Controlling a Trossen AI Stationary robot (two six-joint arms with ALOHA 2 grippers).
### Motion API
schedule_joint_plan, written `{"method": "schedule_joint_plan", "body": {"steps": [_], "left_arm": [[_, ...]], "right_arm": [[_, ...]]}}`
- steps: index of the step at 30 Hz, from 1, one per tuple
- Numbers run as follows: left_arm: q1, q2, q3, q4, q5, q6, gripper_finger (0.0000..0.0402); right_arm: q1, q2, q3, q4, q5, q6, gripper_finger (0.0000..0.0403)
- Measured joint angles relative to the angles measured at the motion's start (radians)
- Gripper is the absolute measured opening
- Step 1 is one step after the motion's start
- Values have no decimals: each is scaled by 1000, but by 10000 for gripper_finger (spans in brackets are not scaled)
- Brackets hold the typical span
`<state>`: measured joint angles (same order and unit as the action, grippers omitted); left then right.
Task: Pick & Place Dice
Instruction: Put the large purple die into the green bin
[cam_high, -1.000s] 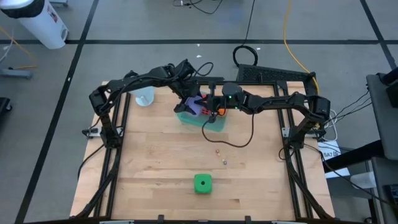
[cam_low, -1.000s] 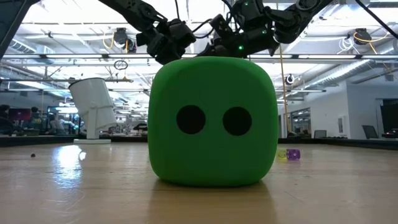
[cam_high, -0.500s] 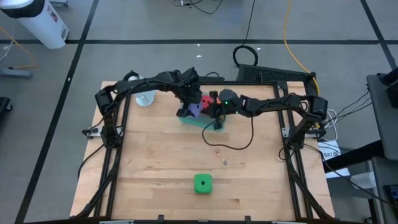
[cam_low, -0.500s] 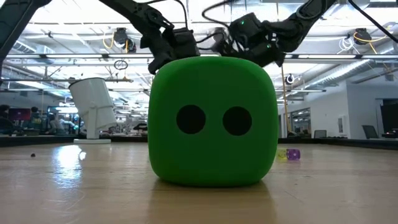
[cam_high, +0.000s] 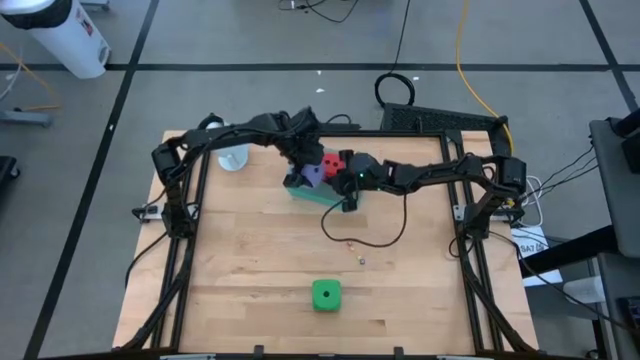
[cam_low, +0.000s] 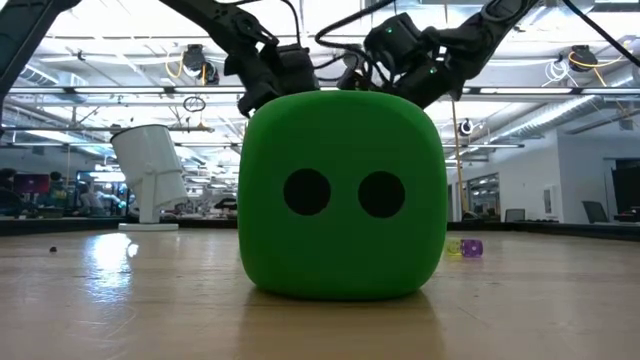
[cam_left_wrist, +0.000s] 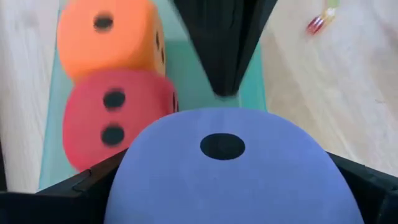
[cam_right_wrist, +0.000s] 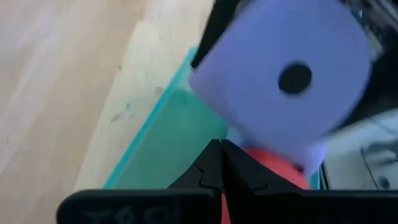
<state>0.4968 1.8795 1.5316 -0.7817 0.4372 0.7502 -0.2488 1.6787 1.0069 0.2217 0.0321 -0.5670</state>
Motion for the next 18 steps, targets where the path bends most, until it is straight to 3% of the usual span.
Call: {"method": "schedule_joint_plan", "body": {"steps": [4,14,18], "left_arm": [[0,1,-1,-9,-38,-79,397],[0,1,-2,33,104,-231,399],[0,1,-2,31,68,-250,399]], "right_arm": [[14,0,0,-34,20,28,0],[15,0,1,-53,20,82,0],[15,-1,2,-83,24,87,0]]}}
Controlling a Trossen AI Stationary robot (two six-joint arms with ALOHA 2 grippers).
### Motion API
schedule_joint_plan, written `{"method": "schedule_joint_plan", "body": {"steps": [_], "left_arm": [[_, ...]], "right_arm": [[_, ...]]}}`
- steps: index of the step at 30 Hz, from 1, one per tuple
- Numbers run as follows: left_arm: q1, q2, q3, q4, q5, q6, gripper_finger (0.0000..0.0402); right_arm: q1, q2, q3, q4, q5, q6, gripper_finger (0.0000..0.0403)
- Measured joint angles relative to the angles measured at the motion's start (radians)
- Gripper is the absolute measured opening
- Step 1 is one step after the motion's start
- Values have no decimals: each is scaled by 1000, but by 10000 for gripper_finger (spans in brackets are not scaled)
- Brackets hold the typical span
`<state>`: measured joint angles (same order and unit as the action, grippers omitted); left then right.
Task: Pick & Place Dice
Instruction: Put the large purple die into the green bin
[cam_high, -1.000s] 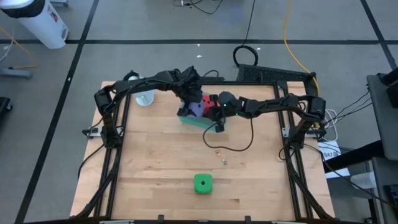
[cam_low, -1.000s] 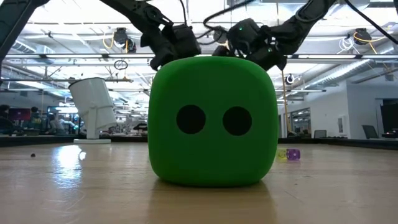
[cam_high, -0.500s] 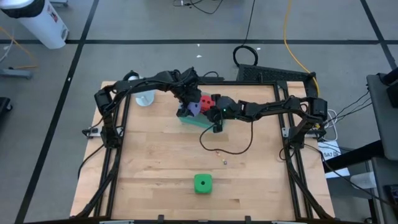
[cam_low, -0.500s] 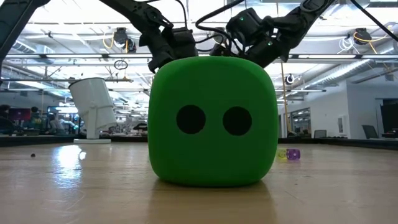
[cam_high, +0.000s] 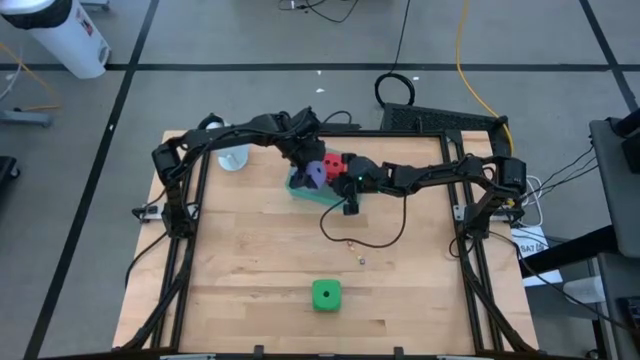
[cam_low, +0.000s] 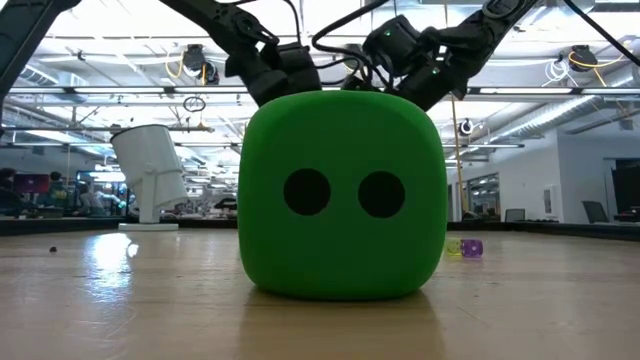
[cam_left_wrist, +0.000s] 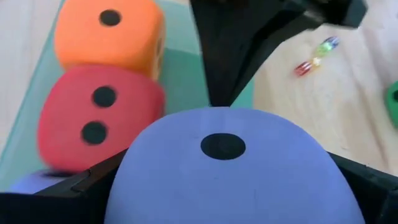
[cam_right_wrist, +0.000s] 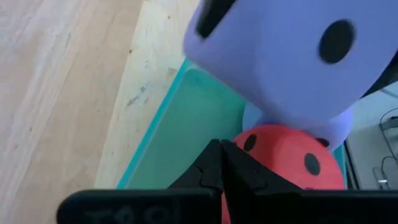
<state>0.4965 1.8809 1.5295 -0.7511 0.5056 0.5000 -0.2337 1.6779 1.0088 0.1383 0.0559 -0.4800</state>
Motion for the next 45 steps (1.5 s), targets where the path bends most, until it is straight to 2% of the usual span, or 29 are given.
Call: {"method": "schedule_joint_plan", "body": {"steps": [3,6,7,9,11,17,23,29,32,38,45], "left_arm": [[6,0,0,-3,-53,-21,400],[1,0,0,-17,-216,-26,400],[1,0,0,-24,-218,-28,400],[10,2,-2,-8,-121,-57,400],[10,2,-2,20,-84,-72,400],[5,1,-1,16,-69,-85,400],[5,-2,-1,-8,-199,-39,400],[0,-2,-1,2,-271,57,400],[-3,-3,-1,11,-279,80,400],[-29,-3,-1,2,-272,-53,400],[-52,-2,-21,52,-257,-62,400]], "right_arm": [[0,0,0,-11,0,5,0],[0,0,0,-20,5,8,0],[0,0,0,-21,14,8,0],[0,0,0,-23,32,7,0],[-1,-1,0,-24,52,4,0],[-8,-1,0,-32,53,25,0],[-7,-1,0,-44,53,71,0],[-7,-37,2,-62,48,106,0],[-6,-60,2,-79,48,115,0],[-3,-90,2,-109,46,128,0],[13,-95,2,-66,47,74,0]]}}
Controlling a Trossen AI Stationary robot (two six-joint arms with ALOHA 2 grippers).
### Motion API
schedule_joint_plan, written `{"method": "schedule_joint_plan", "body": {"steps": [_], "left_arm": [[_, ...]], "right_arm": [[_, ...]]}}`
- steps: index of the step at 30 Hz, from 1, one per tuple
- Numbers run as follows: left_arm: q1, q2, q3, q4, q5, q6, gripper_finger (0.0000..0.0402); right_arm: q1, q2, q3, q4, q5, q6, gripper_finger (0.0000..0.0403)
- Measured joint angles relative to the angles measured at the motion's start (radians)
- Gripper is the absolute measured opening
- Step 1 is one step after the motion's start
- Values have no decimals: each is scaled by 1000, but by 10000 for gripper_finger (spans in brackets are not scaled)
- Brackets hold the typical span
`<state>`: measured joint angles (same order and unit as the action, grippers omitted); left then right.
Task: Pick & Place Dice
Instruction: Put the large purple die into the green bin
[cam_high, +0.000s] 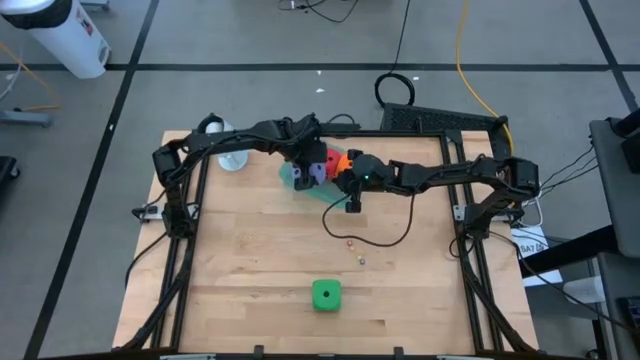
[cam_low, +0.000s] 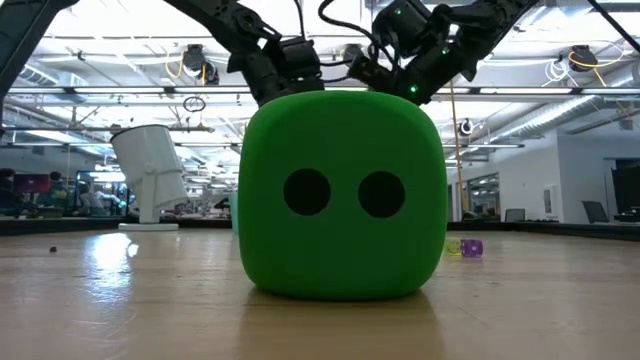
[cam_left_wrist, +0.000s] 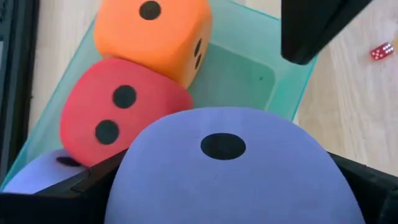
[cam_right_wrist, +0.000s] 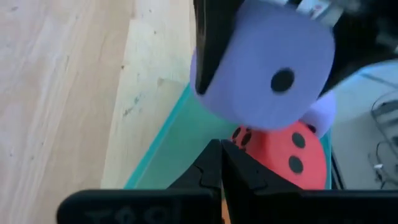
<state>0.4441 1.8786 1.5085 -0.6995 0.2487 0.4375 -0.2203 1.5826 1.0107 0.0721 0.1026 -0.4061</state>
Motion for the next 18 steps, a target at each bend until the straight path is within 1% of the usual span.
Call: {"method": "schedule_joint_plan", "body": {"steps": [2,5,10,12,14,15,18], "left_arm": [[-7,0,-24,21,7,31,399],[-17,0,-53,33,51,126,398],[-31,1,-59,52,74,206,398],[-33,0,-60,52,118,246,398],[-34,0,-53,43,185,278,398],[-33,0,-50,42,218,287,398],[-32,-2,-39,39,263,316,398]], "right_arm": [[0,0,0,43,-11,-19,0],[0,0,0,93,-60,-66,0],[-5,0,0,127,-181,-104,0],[-13,0,0,133,-188,-106,0],[-21,0,0,135,-192,-113,0],[-27,0,0,138,-205,-114,0],[-48,0,0,136,-256,-107,0]]}}
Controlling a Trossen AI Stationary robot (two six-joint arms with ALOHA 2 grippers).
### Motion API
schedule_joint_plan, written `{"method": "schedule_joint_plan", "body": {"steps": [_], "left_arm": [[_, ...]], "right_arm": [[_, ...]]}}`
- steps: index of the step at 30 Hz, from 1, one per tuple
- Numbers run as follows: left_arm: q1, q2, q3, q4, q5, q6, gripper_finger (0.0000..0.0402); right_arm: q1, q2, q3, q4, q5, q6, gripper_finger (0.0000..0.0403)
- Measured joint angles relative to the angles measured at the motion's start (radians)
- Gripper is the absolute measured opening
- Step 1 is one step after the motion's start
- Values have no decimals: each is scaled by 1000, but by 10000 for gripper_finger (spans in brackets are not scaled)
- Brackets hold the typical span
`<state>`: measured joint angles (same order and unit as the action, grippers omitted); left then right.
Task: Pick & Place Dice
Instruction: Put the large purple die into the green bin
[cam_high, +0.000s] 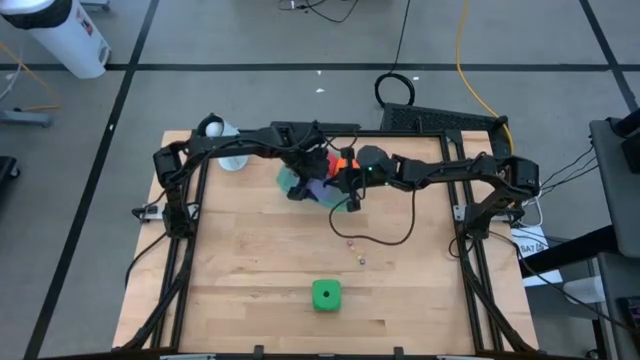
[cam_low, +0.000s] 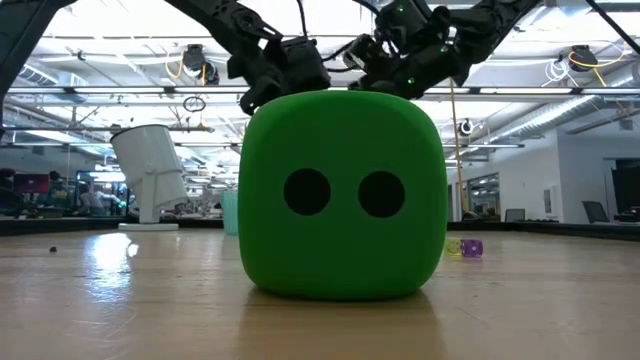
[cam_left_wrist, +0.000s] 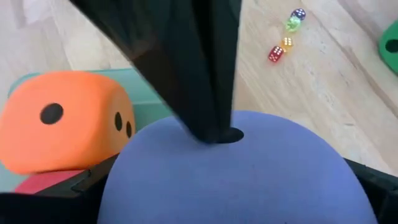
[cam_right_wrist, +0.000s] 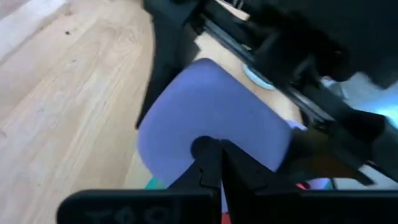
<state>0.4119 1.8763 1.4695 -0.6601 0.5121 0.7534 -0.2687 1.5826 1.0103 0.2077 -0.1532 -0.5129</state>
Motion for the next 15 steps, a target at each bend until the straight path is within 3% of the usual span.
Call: {"method": "schedule_joint_plan", "body": {"steps": [9,15], "left_arm": [[-2,1,44,-65,25,55,397],[36,-2,26,-70,6,24,397]], "right_arm": [[-33,20,2,-29,-86,1,0],[-32,25,-3,-70,-81,32,0]]}}
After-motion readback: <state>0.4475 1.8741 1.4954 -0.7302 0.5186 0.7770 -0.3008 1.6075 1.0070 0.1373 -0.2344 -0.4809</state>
